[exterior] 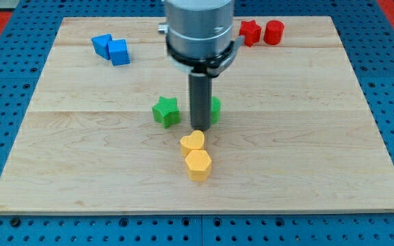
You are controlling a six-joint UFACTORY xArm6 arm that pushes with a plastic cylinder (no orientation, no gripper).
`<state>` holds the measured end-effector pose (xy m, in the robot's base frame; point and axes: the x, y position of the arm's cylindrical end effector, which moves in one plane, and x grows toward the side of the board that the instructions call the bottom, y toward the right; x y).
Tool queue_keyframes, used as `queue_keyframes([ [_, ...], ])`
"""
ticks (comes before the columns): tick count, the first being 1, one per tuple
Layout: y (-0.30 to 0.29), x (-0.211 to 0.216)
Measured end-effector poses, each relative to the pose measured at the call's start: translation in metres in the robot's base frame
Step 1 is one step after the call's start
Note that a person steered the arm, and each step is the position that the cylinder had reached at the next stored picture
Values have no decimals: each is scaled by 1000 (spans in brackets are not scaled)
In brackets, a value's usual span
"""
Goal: Slide green star up a bit
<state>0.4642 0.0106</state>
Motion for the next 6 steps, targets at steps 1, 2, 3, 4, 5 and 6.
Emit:
queue_keyframes([
  [1, 32, -27],
  [2, -9, 15],
  [3, -52, 18],
  [4, -78, 9],
  [5, -61, -9],
  [6, -91, -14],
])
